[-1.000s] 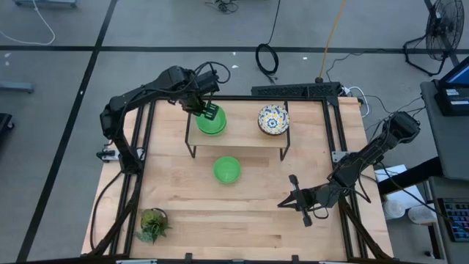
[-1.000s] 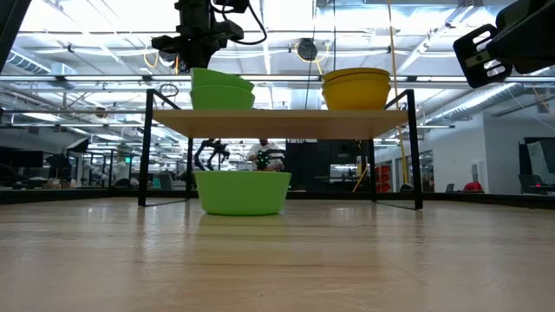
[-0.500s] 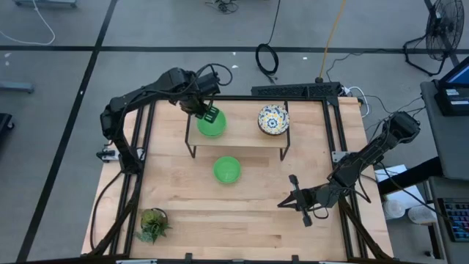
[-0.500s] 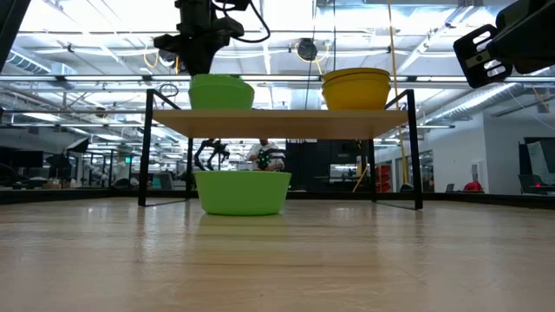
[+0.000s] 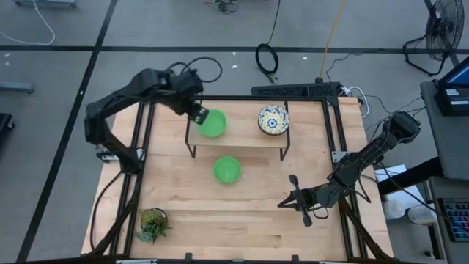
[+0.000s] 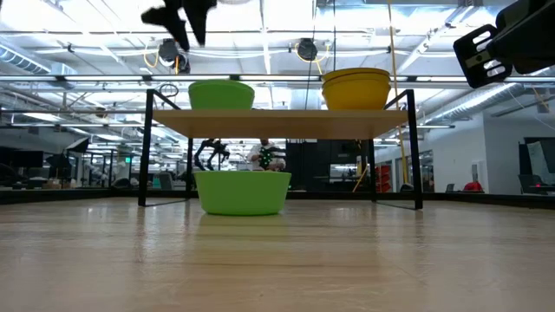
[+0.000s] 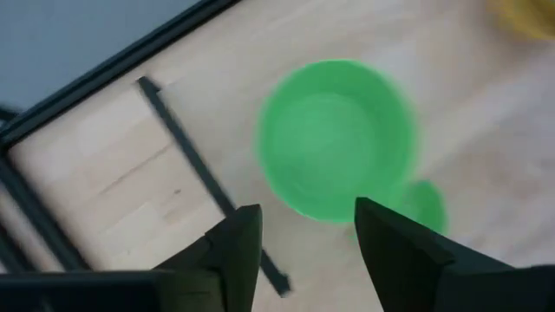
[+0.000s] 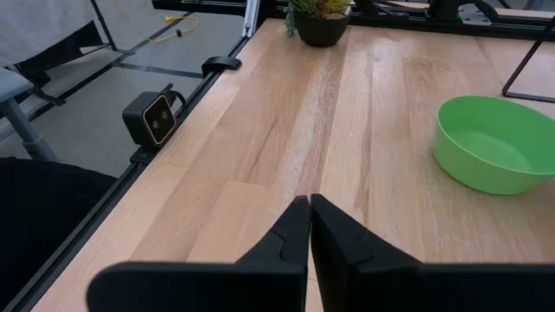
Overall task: Pick & Place Mini bowls
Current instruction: Stack the green bowl on top of the green bowl on the shelf
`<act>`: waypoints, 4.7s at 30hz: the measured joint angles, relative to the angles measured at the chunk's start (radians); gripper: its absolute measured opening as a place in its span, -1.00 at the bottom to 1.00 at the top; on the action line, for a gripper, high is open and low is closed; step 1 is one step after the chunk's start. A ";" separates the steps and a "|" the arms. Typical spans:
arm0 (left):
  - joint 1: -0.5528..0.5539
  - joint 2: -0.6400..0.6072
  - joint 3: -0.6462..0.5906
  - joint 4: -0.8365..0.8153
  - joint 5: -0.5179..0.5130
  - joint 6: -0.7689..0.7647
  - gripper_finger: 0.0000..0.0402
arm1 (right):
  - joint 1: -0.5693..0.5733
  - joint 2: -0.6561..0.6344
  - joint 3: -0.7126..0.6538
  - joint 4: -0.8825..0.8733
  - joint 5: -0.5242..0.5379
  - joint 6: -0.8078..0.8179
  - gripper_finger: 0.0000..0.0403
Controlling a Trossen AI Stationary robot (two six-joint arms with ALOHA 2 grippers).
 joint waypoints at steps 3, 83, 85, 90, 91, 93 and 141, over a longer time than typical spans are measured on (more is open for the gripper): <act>-0.102 -0.051 0.002 0.059 -0.004 -0.002 -0.05 | 0.000 0.000 0.000 0.000 0.001 0.000 -0.99; -0.538 0.514 -0.368 0.637 0.167 0.307 -0.05 | 0.000 0.000 0.000 0.001 0.000 -0.005 -0.99; -0.546 0.514 -0.364 0.642 0.201 0.307 -0.05 | 0.000 0.000 0.000 0.001 0.000 -0.005 -0.99; -0.572 0.514 -0.363 0.652 0.250 0.305 -0.05 | 0.000 0.000 0.000 0.001 0.001 -0.005 -0.99; -0.578 0.514 -0.363 0.652 0.262 0.301 -0.05 | 0.000 0.000 0.000 0.001 0.001 -0.005 -0.99; -0.588 0.512 -0.363 0.645 0.289 0.283 -0.05 | 0.000 0.000 0.000 0.001 0.001 -0.005 -0.99; -0.573 0.110 -0.854 0.945 -0.023 -0.452 -0.05 | -0.003 0.000 0.000 0.005 0.003 -0.023 -0.99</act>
